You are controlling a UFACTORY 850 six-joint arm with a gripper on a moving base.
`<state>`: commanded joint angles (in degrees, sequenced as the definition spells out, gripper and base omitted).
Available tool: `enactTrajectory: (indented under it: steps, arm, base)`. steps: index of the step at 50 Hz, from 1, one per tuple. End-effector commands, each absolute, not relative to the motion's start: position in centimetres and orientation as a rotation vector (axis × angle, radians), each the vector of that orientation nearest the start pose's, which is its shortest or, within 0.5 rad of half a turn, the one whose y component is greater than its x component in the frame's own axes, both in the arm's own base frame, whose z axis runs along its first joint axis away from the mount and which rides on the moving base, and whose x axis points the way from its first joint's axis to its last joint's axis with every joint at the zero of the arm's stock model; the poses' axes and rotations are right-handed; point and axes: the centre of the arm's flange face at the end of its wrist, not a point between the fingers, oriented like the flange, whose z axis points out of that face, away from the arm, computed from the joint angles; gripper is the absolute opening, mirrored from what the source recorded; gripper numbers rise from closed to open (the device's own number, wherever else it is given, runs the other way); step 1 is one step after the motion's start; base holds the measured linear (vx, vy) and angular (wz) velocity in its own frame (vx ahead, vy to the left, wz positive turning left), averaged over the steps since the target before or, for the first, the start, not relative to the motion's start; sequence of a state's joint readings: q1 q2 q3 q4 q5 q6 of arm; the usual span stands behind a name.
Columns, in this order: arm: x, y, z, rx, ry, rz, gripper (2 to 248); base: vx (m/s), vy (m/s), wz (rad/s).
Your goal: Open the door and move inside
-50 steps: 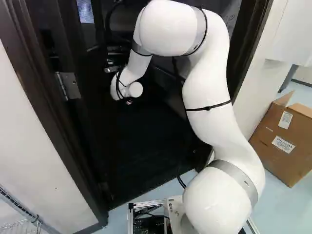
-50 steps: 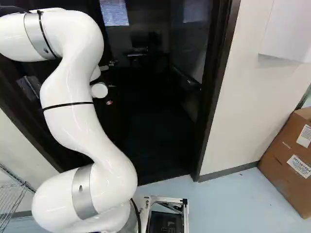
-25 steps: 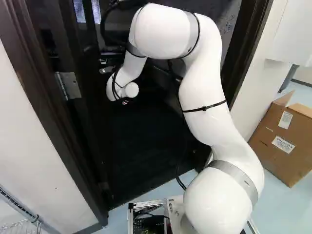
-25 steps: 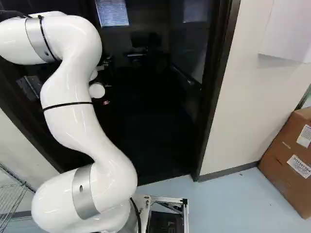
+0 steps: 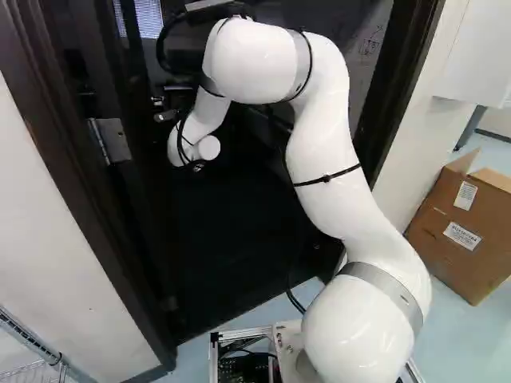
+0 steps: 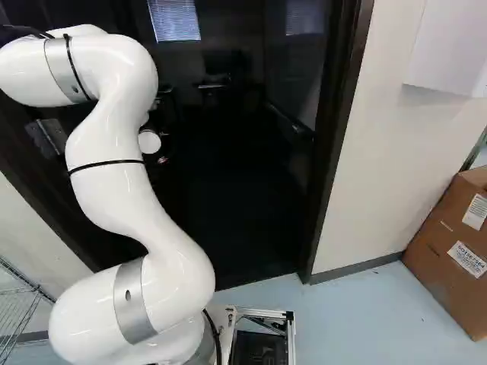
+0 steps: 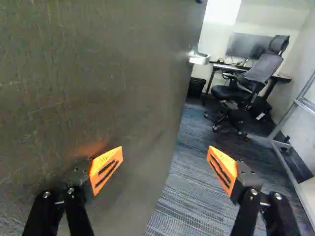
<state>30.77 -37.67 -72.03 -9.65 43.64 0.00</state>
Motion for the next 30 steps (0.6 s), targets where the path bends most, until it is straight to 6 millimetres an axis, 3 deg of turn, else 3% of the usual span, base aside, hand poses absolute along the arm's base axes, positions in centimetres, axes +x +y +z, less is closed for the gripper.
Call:
enactTrajectory:
  steps: [30]
  arm:
    - [59.4,39.7,38.1,-1.987,-0.889,-1.71,247]
  base:
    - [0.0,0.0,0.0]
